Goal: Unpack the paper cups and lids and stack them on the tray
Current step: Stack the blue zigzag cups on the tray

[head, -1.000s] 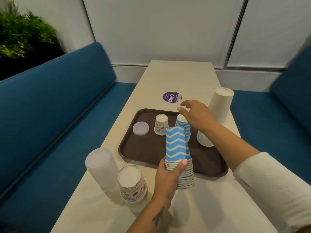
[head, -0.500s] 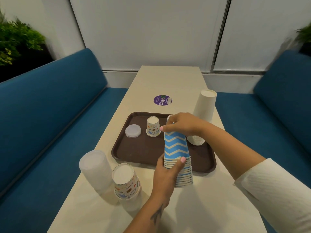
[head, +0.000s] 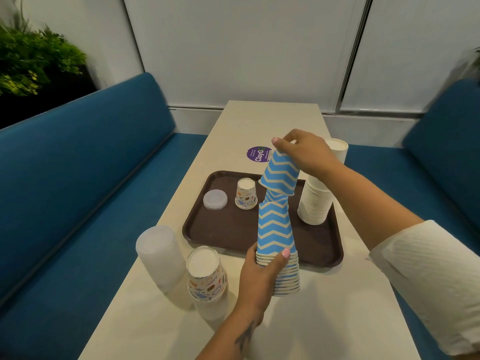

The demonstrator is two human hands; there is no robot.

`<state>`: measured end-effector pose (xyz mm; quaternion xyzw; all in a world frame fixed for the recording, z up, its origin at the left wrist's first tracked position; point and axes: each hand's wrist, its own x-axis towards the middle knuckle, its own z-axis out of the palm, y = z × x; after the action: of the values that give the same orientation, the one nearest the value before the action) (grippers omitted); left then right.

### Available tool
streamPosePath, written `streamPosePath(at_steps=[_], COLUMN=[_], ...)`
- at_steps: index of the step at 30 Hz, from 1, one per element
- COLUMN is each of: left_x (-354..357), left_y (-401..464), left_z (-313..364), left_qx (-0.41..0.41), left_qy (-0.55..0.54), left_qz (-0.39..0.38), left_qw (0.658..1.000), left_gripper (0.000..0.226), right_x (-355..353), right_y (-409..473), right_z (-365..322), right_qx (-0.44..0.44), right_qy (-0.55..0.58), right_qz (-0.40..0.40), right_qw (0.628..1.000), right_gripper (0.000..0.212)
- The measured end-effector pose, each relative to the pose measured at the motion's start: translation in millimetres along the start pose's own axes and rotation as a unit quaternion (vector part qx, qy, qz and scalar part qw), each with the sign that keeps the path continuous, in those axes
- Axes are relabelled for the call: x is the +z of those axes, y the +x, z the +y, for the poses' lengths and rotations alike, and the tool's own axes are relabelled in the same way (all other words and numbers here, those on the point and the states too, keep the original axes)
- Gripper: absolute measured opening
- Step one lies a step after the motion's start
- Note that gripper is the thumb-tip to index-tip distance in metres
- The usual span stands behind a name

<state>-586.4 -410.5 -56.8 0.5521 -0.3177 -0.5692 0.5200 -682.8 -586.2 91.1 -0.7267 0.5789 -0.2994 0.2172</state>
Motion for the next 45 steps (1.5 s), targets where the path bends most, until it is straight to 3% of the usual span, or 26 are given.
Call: streamPosePath(at_steps=[7,14,24,33,39,42,45], left_x=[-1.8,-4.8,-5.6,-6.8,-0.2,4.7,8.6], left_y=[0.7,4.9,9.1,13.0,13.3,12.5,10.2], left_z=[3.0,-5.8,-8.7,-5.6,4.2,8.6,11.4], left_qx=[-0.005,-0.011,-0.017,-0.019,-0.030,-0.032,-0.033], left_qy=[-0.007,-0.002,-0.012,-0.028,-0.039,-0.029,-0.016], left_qz=[0.004,0.010,0.015,0.012,0.008,-0.006,-0.031], left_qw=[1.000,1.000,1.000,0.999,0.999,0.999,0.999], left_gripper=[0.065,0.063,0.085,0.089,0.109,0.115,0.101], right_x=[13.9,33.1,74.5,88.3,52.7,35.7,30.4], right_y=[13.7,24.8,32.3,28.6,3.9,-18.7,-35.1], right_z=[11.2,24.6,52.2,73.7,40.8,25.0,21.2], right_qx=[-0.025,-0.041,-0.033,-0.009,-0.074,-0.013,0.052], right_qy=[-0.093,-0.173,-0.205,-0.217,-0.125,-0.061,0.004], right_qz=[0.036,-0.017,-0.108,-0.158,-0.042,-0.141,-0.262], right_qw=[0.995,0.984,0.972,0.963,0.989,0.988,0.964], right_gripper=[0.047,0.045,0.050,0.058,0.043,0.048,0.045])
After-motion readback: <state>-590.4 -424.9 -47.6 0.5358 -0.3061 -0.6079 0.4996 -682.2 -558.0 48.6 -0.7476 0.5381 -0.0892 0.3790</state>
